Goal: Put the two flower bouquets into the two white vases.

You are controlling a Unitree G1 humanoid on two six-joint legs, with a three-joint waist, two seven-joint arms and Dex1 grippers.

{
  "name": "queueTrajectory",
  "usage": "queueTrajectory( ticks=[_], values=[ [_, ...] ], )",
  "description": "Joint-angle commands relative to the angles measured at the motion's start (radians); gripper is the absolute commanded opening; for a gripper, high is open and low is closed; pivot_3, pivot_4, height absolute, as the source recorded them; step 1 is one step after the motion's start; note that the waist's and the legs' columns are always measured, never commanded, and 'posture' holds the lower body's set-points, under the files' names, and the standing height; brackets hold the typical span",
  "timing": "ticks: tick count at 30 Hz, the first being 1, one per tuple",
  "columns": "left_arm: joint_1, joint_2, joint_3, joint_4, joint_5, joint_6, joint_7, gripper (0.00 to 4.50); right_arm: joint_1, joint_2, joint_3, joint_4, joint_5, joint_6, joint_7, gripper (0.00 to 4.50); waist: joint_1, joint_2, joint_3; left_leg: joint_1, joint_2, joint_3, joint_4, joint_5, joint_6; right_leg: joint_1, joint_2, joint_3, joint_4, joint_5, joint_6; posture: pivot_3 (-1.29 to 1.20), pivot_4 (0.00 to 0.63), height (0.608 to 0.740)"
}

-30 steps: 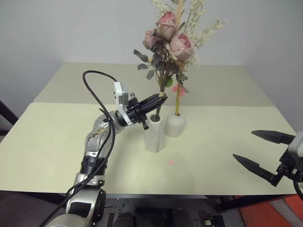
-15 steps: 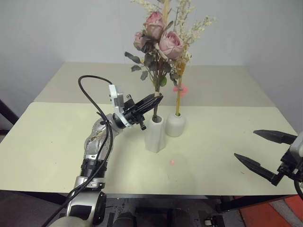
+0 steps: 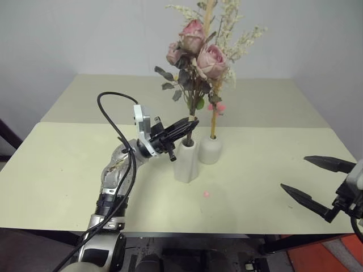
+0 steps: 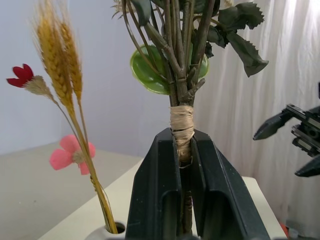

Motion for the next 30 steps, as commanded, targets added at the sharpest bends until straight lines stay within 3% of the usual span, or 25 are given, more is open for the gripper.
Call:
queueTrajectory(
  ticks=[1, 6, 10, 20, 30],
  values=[
    [0.001, 0.002, -0.002, -0.04, -0.014, 0.002, -0.004, 0.04, -0.003, 0.004, -0.006, -0.004, -0.009, -0.03, -0.006, 4.5, 0.001, 0.0, 0.0, 0.0, 0.0, 0.0, 0.0, 0.0, 0.0, 0.0, 0.0, 0.0, 0.0, 0.0, 0.0, 0.0, 0.15, 0.74],
    [-0.01, 0.004, -0.004, -0.015, 0.003, -0.008, -0.002, 0.04, -0.011, 0.0, 0.001, -0.001, -0.01, -0.031, -0.008, 4.5, 0.001, 0.0, 0.0, 0.0, 0.0, 0.0, 0.0, 0.0, 0.0, 0.0, 0.0, 0.0, 0.0, 0.0, 0.0, 0.0, 0.15, 0.74],
    [-0.01, 0.011, -0.009, -0.008, 0.009, -0.001, -0.001, 1.32, -0.009, 0.003, -0.003, -0.002, -0.008, -0.031, -0.005, 4.5, 0.001, 0.0, 0.0, 0.0, 0.0, 0.0, 0.0, 0.0, 0.0, 0.0, 0.0, 0.0, 0.0, 0.0, 0.0, 0.0, 0.15, 0.74],
    [0.014, 0.141, -0.013, -0.04, 0.035, 0.01, -0.093, 4.47, 0.002, -0.003, -0.031, 0.005, -0.001, -0.029, 0.016, 4.5, -0.001, 0.0, 0.0, 0.001, 0.0, 0.0, 0.0, 0.0, 0.0, 0.0, 0.0, 0.0, 0.0, 0.0, 0.0, 0.0, 0.15, 0.74],
    [0.118, 0.418, 0.109, -0.11, 0.06, -0.055, -0.186, 4.47, 0.018, 0.001, -0.062, 0.022, 0.014, -0.029, 0.042, 4.5, -0.004, 0.0, 0.0, 0.003, 0.001, 0.0, -0.001, 0.0, 0.0, -0.001, 0.0, 0.0, 0.0, -0.002, 0.002, 0.0, 0.15, 0.74]
  ],
)
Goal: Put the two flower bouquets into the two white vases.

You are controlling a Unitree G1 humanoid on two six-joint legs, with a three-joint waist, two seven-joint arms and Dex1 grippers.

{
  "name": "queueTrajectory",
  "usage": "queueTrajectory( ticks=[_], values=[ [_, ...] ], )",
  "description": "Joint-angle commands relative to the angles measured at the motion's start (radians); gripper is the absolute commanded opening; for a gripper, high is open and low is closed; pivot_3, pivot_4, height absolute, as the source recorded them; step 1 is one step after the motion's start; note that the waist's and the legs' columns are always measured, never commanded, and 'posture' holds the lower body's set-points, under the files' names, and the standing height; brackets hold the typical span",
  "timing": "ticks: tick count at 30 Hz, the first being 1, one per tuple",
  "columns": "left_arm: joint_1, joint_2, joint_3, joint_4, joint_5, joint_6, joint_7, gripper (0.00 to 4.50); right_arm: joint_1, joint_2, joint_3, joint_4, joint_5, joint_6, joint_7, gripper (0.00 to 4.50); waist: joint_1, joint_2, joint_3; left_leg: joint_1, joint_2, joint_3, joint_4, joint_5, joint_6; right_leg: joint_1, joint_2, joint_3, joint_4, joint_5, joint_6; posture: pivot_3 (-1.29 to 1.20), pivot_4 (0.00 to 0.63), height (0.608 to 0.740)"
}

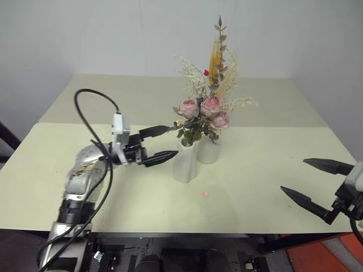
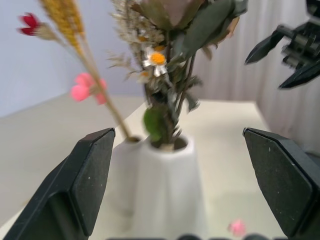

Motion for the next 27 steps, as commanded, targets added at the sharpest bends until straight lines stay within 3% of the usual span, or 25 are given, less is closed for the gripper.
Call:
queueTrajectory(
  ticks=[1, 7, 13, 20, 27],
  values=[
    [0.028, 0.098, 0.073, -0.046, 0.025, -0.066, -0.036, 4.47, 0.008, -0.002, -0.067, 0.008, 0.017, -0.025, 0.025, 4.5, 0.0, 0.0, 0.0, 0.0, 0.0, 0.0, 0.0, 0.0, 0.0, 0.0, 0.0, 0.0, 0.0, 0.0, 0.0, 0.0, 0.15, 0.74],
    [0.088, 0.307, 0.166, -0.027, 0.048, -0.13, -0.139, 4.47, 0.02, -0.011, -0.087, 0.063, 0.005, -0.071, 0.085, 4.5, -0.001, 0.0, 0.0, 0.0, 0.001, 0.001, -0.001, 0.0, 0.0, -0.001, 0.0, 0.0, 0.0, -0.001, 0.0, 0.0, 0.15, 0.74],
    [0.151, 0.419, 0.249, -0.034, 0.05, -0.145, -0.161, 4.47, 0.025, -0.036, -0.133, 0.139, 0.003, -0.093, 0.146, 4.5, 0.003, 0.0, 0.0, 0.001, 0.001, 0.002, -0.002, 0.0, 0.0, -0.001, 0.0, 0.0, 0.0, -0.004, 0.001, 0.0, 0.15, 0.74],
    [0.247, 0.463, 0.33, -0.047, 0.046, -0.164, -0.173, 4.47, 0.041, -0.072, -0.204, 0.214, 0.001, -0.098, 0.219, 4.5, 0.003, 0.0, 0.0, 0.002, 0.002, 0.003, -0.002, 0.0, 0.0, -0.001, 0.0, 0.0, 0.001, -0.004, 0.001, 0.0, 0.15, 0.74],
    [0.309, 0.45, 0.357, -0.092, 0.054, -0.164, -0.124, 4.47, 0.016, -0.103, -0.171, 0.264, -0.006, -0.106, 0.235, 4.5, 0.003, 0.0, 0.0, 0.002, 0.002, 0.003, -0.002, 0.0, 0.0, -0.001, 0.0, 0.0, 0.001, -0.004, 0.001, 0.0, 0.15, 0.74]
  ],
)
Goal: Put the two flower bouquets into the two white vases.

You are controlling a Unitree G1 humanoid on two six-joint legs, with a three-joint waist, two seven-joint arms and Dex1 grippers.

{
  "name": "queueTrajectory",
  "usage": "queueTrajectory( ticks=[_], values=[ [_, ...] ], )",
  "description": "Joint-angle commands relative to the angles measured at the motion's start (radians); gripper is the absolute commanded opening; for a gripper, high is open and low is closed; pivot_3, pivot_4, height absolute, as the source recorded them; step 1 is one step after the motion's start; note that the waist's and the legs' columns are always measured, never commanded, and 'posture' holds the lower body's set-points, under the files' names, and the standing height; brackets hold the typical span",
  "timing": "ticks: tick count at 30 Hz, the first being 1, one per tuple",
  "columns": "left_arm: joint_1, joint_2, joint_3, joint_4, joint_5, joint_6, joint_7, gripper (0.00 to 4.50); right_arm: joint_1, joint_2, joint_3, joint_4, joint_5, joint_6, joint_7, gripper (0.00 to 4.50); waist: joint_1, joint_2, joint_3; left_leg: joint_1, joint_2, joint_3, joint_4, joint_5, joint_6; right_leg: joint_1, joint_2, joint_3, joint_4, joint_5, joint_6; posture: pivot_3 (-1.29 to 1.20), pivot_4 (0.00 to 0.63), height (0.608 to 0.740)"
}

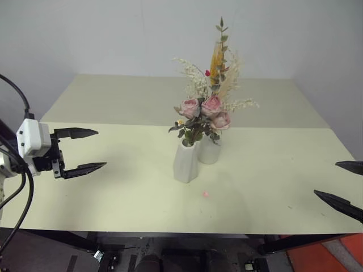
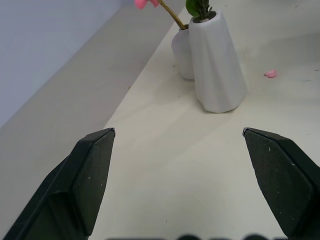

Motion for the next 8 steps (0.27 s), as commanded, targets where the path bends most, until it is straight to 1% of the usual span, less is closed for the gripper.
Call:
queueTrajectory(
  ticks=[1, 4, 8],
  values=[
    [0.018, 0.005, 0.034, -0.054, -0.002, -0.007, 0.033, 4.47, -0.029, -0.026, 0.004, 0.02, -0.007, -0.019, -0.002, 4.5, 0.0, 0.0, 0.0, 0.0, 0.0, 0.0, 0.0, 0.0, 0.0, 0.0, 0.0, 0.0, 0.0, 0.0, 0.0, 0.0, 0.15, 0.74],
    [0.022, 0.011, 0.028, -0.061, -0.002, -0.004, 0.043, 4.47, -0.032, -0.009, 0.024, 0.022, -0.015, -0.028, -0.007, 4.5, 0.0, 0.0, 0.0, 0.0, 0.0, 0.0, 0.0, 0.0, 0.0, 0.0, 0.0, 0.0, 0.0, 0.0, 0.0, 0.0, 0.15, 0.74],
    [0.02, 0.01, 0.027, -0.092, -0.026, 0.051, 0.081, 4.47, -0.036, 0.028, 0.046, 0.023, 0.0, -0.043, -0.014, 4.5, 0.0, 0.0, 0.0, 0.0, 0.0, 0.0, 0.0, 0.0, 0.0, 0.0, 0.0, 0.0, 0.0, 0.0, 0.0, 0.0, 0.15, 0.74]
  ],
)
